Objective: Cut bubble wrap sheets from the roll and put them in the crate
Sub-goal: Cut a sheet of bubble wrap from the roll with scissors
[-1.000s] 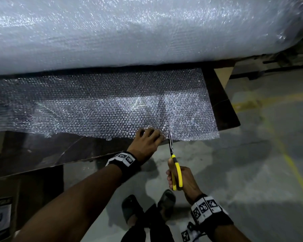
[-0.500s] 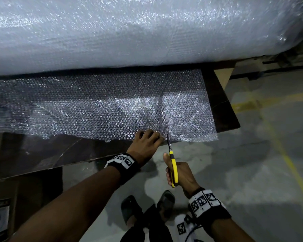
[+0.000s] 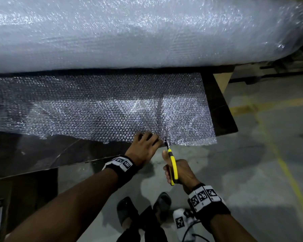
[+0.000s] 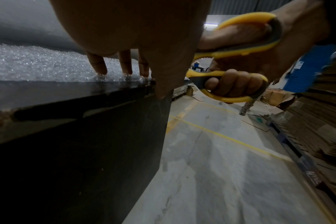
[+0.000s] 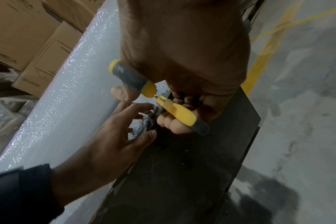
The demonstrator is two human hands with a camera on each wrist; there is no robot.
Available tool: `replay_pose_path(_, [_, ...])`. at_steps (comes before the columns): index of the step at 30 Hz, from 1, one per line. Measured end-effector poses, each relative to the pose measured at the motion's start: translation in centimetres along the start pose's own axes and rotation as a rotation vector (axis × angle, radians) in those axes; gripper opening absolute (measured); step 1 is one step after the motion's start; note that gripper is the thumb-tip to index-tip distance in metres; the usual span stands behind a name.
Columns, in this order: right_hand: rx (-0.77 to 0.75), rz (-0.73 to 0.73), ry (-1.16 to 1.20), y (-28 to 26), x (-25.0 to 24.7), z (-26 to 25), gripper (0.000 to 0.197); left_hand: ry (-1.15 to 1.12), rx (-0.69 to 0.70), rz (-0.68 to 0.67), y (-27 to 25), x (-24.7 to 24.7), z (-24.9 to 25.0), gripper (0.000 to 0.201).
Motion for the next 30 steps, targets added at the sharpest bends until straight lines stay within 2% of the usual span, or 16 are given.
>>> replay_pose_path(6, [-0.005, 0.006, -0.012, 0.5, 0.1, -0.8, 0.067, 0.001, -0.020, -0.040, 0.1, 0.0, 0.0, 0.038])
replay_pose_path(9, [0.020, -0.043, 0.005, 0.3, 0.2, -1.2, 0.072, -0.045, -0.020, -0.019, 1.0, -0.5, -0.4, 0.030])
replay_pose_path(11, [0.024, -0.072, 0.009, 0.3, 0.1, -1.4, 0.076, -0.055, -0.123, 0.000, 2.8, -1.5, -1.3, 0.030])
replay_pose_path(13, [0.027, -0.082, 0.008, 0.4, 0.0, -1.6, 0.079, -0.063, -0.284, -0.123, 4.6, -2.5, -2.5, 0.043])
replay_pose_path(15, [0.035, -0.084, 0.024, 0.7, 0.0, -1.8, 0.082, -0.042, -0.341, -0.256, 5.5, -2.2, -3.1, 0.055])
replay_pose_path(17, [0.046, -0.067, 0.036, 1.0, 0.0, -2.0, 0.081, 0.002, -0.326, -0.293, 5.5, -1.7, -3.2, 0.062])
replay_pose_path(22, [-0.015, 0.004, -0.027, 1.4, 0.0, -1.4, 0.066, 0.029, -0.319, -0.260, 5.3, -1.4, -3.1, 0.062])
replay_pose_path(27, [0.046, -0.023, 0.029, 1.6, 0.2, -2.4, 0.073, 0.057, -0.332, -0.293, 5.4, -0.7, -3.1, 0.066])
replay_pose_path(30, [0.033, -0.018, 0.000, 2.0, 0.1, -2.6, 0.069, 0.066, -0.348, -0.294, 5.5, -0.5, -3.1, 0.067])
Point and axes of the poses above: each hand's wrist, its own y-axis towards the middle knuckle, its own x-axis out of the palm, z = x × y, the point moved 2 cm from there along y, towards the middle knuckle, and after that the axes turned 11 degrees about -x, right-handed, at the moved point
